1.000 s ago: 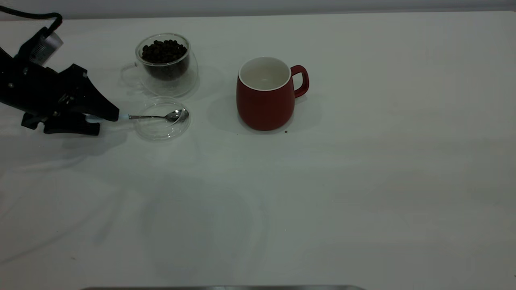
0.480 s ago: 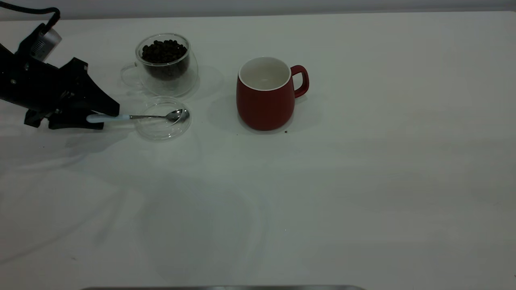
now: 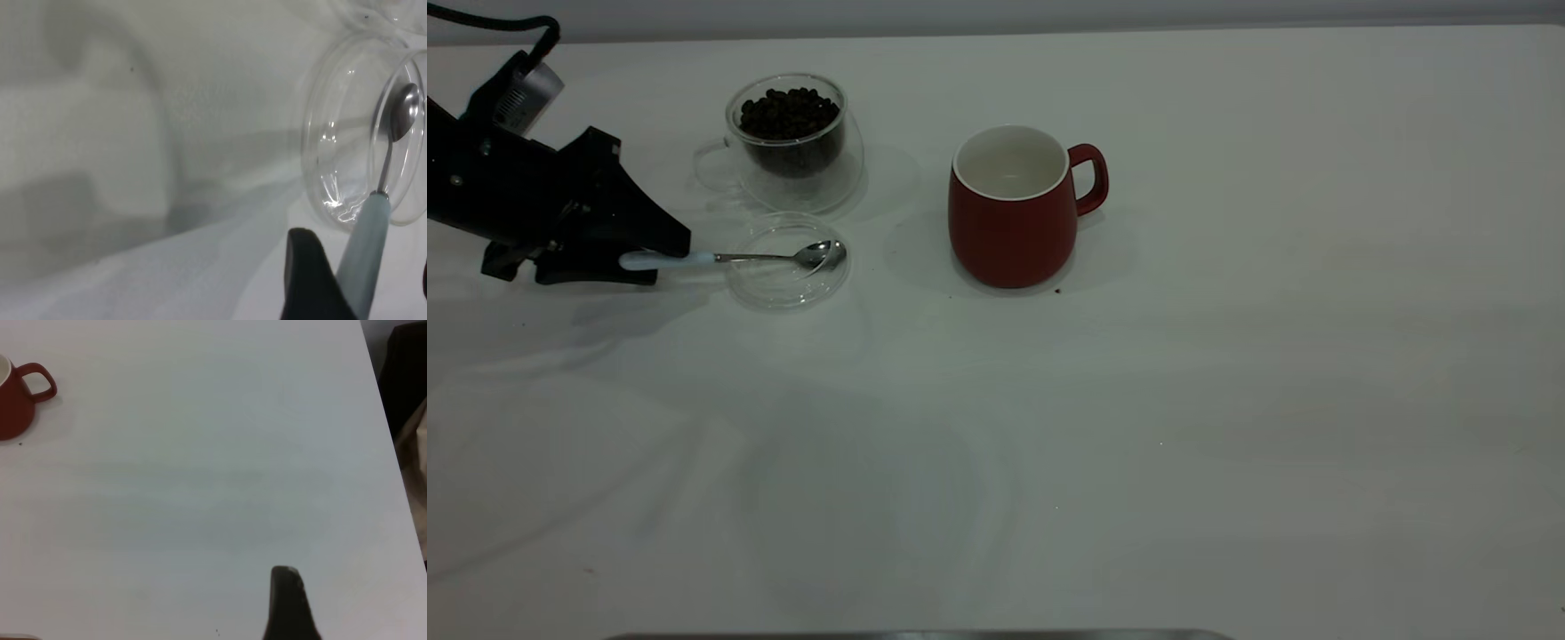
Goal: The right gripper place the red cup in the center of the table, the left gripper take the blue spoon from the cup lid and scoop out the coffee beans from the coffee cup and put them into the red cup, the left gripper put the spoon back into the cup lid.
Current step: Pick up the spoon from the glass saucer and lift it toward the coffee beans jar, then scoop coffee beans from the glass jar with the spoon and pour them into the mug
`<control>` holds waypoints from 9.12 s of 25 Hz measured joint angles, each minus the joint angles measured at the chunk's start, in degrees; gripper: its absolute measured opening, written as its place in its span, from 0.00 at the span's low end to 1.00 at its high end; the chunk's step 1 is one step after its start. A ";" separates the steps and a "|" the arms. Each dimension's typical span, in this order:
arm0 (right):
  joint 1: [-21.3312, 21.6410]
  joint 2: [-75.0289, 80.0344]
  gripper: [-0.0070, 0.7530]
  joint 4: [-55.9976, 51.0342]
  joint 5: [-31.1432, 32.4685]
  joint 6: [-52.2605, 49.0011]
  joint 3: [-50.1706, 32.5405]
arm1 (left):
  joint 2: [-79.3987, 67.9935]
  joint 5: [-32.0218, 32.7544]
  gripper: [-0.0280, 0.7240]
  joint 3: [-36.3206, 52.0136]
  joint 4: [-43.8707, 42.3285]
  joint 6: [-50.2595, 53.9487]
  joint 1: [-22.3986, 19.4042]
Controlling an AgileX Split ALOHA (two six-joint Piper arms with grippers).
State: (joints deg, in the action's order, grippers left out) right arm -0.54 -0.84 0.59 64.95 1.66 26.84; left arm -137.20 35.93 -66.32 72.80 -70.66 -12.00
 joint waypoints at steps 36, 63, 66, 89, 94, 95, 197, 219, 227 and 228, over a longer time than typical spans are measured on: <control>0.00 0.00 0.71 0.00 0.00 -0.05 0.00 | 1.48 3.17 0.31 0.00 0.12 4.16 0.00; 0.00 0.00 0.71 0.00 0.00 -0.05 0.00 | 6.69 8.05 0.20 0.00 -0.67 4.99 -0.62; 0.00 0.00 0.71 0.00 0.00 -0.05 0.00 | 9.79 8.96 0.20 0.00 -1.12 6.63 -2.04; 0.00 0.00 0.71 0.00 0.00 -0.06 0.00 | 10.12 15.51 0.20 -13.08 -7.50 16.93 -7.30; 0.00 0.00 0.71 0.00 0.00 -0.06 0.00 | 5.42 15.40 0.20 -13.08 -3.97 15.11 -7.30; 0.00 0.00 0.71 0.00 0.00 -0.06 0.00 | 4.87 15.33 0.20 -13.08 -3.21 14.52 -7.30; 0.00 0.00 0.71 0.00 0.00 -0.06 0.00 | -0.11 29.71 0.20 -13.45 1.77 12.55 8.25; 0.00 0.00 0.71 0.00 0.00 -0.11 0.00 | -0.11 21.24 0.20 -13.45 2.67 -3.10 10.88; 0.00 0.00 0.71 0.00 0.00 -0.11 0.00 | -0.11 19.59 0.20 -13.45 4.42 -9.73 10.88; 0.00 0.00 0.71 0.00 0.00 -0.11 0.00 | -0.11 19.54 0.20 -13.45 4.48 -10.71 10.88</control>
State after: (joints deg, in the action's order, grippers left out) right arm -0.54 -0.84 0.59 64.95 1.55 26.84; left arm -137.31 55.46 -79.77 77.27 -81.37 -1.12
